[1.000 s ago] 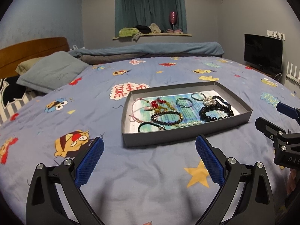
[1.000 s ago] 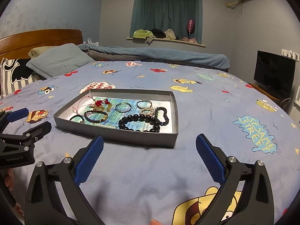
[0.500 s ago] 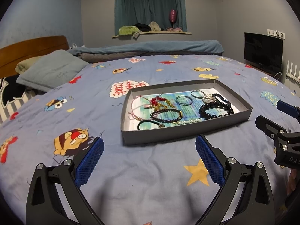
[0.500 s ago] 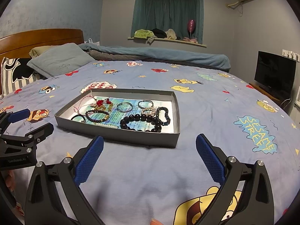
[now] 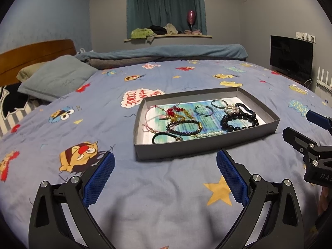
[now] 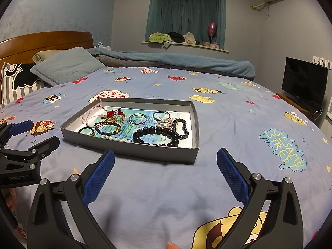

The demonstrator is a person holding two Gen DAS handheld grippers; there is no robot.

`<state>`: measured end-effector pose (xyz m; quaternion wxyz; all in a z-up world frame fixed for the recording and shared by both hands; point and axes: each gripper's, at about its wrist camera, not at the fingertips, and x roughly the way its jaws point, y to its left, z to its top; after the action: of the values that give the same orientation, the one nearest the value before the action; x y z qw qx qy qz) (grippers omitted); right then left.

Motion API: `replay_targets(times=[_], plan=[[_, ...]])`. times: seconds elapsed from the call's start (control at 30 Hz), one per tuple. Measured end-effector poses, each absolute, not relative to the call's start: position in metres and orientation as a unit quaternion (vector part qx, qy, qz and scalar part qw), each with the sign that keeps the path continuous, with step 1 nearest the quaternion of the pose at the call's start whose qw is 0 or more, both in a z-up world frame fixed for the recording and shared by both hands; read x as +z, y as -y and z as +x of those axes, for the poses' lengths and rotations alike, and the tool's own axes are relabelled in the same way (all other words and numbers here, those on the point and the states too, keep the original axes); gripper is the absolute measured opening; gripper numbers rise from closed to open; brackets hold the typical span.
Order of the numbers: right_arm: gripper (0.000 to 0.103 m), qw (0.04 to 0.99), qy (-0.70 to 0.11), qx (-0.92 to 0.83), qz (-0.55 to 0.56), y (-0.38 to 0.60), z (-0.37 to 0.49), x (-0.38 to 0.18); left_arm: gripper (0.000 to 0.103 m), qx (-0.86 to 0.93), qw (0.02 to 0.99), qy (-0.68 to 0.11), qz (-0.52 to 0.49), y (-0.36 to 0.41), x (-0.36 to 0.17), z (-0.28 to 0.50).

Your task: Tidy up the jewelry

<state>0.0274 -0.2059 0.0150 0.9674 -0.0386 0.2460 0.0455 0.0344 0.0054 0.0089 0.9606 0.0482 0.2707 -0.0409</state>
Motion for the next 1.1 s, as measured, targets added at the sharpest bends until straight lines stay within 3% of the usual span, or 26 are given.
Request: replay_targets(times=[1.1], plan=[[0.097, 0.967, -0.248, 0.045, -0.042, 0.2063, 0.0282, 0.0128, 0.098, -0.04, 0.96, -0.272, 0.06, -0.0103, 0.0063, 0.0351]])
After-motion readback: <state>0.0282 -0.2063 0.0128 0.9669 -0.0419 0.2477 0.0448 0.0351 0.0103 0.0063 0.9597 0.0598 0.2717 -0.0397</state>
